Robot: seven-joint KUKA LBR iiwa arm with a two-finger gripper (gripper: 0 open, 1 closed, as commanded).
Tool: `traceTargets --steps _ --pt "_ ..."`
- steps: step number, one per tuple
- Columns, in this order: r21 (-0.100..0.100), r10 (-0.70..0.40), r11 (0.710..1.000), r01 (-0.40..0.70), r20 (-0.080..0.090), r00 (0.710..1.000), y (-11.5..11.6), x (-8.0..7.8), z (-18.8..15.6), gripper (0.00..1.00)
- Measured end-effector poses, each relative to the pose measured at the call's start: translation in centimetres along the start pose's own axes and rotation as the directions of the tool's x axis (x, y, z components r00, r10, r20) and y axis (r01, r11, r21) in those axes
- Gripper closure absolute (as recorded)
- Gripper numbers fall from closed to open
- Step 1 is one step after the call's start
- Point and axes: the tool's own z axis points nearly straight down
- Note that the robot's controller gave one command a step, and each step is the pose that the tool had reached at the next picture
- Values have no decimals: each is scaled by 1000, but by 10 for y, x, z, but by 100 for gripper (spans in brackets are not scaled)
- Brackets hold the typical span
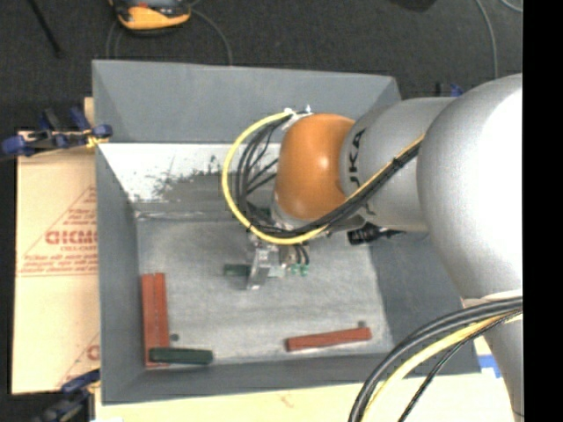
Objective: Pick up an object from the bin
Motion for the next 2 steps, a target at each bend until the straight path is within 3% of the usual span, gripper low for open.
traceTargets --steps 2 --pt "1 0 1000 0 -7 1000 -1 2 -29 100"
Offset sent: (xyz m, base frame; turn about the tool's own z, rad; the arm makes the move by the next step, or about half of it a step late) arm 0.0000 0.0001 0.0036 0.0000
